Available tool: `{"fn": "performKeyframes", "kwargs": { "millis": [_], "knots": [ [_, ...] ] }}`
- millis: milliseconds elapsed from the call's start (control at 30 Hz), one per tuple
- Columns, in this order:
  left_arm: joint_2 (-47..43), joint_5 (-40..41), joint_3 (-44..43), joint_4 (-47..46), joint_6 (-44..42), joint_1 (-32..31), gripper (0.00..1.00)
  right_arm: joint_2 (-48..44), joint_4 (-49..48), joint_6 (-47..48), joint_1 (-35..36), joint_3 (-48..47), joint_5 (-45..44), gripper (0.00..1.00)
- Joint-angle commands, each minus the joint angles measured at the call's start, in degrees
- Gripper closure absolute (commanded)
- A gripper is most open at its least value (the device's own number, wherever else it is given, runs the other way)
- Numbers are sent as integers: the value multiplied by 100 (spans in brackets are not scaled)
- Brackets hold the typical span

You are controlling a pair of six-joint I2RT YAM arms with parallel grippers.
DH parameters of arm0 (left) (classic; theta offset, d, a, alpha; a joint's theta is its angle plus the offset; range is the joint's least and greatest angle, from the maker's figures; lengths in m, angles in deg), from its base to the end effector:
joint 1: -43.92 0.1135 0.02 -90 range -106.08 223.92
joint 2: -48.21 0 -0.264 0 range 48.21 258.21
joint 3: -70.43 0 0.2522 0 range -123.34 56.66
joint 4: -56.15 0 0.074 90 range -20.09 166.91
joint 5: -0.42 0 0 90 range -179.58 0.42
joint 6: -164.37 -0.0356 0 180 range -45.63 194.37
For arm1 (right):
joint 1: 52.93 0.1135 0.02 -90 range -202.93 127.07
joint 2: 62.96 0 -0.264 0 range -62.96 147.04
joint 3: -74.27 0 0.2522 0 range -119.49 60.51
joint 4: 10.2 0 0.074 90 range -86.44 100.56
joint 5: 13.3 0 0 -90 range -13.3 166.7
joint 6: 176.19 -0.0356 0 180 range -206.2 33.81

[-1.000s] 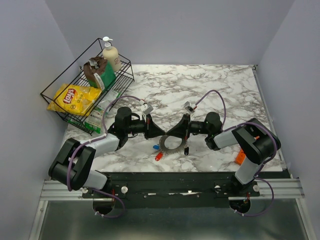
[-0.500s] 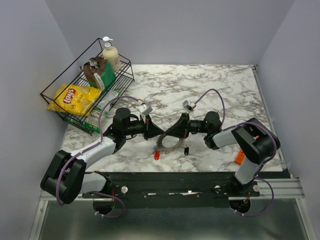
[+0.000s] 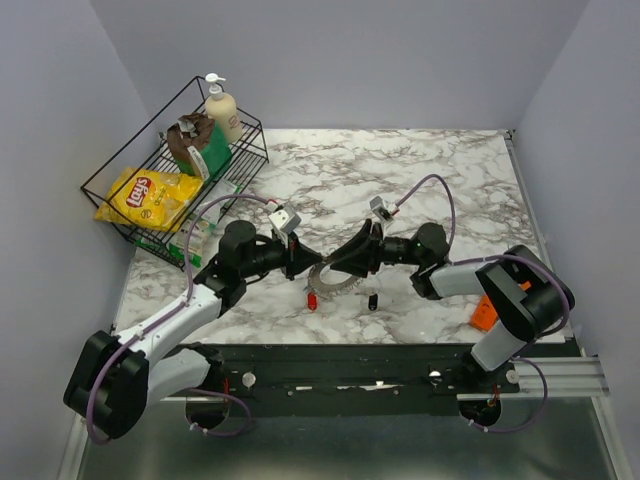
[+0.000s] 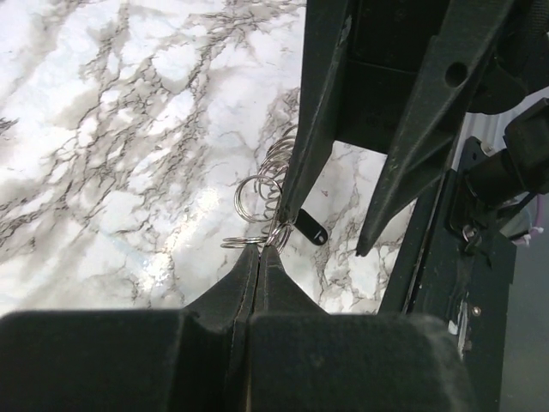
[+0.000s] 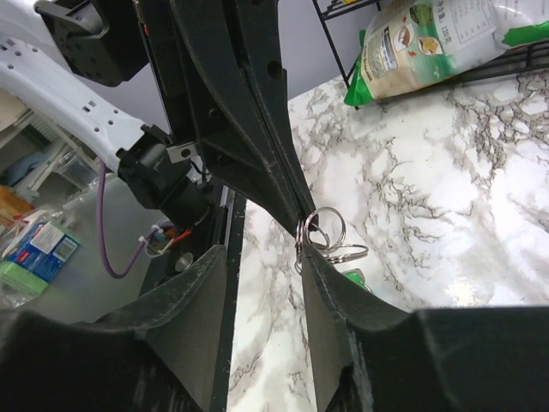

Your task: Put the keys on the keyring

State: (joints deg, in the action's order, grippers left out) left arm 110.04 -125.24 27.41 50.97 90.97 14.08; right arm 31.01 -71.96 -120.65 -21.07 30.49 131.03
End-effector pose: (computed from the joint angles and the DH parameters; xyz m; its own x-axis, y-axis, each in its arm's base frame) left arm 0.1928 -0.1345 0.2407 -0.4518 -0.0084 -0.8921 0.8000 0.4387 -0.4093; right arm 0.2332 0.1790 0.2021 -0.4162 0.1298 -0.9000 -0.9075 0.0021 0.4200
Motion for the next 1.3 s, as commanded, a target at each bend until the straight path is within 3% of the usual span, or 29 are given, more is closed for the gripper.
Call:
{"fn": "performKeyframes", "kwargs": {
  "millis": [0, 200, 533, 700, 1267],
  "knots": [
    [-363, 243, -80, 171, -25, -109, 100, -283, -1193, 211, -57, 75, -396, 48],
    [-671, 691, 16, 189, -16, -214, 100, -906, -569, 422, -92, 67, -475, 45],
    [-1576, 2694, 675, -356, -324, -601, 100, -1768, 643, 1143, -109, 137, -660, 38],
    [-1910, 3442, 992, -602, -456, -742, 100, -1839, 732, 1222, -127, 207, -686, 36],
    [-2368, 3390, 1800, -2060, -1510, -1041, 100, -1962, 1286, 1644, -127, 102, -607, 34]
  ]
}}
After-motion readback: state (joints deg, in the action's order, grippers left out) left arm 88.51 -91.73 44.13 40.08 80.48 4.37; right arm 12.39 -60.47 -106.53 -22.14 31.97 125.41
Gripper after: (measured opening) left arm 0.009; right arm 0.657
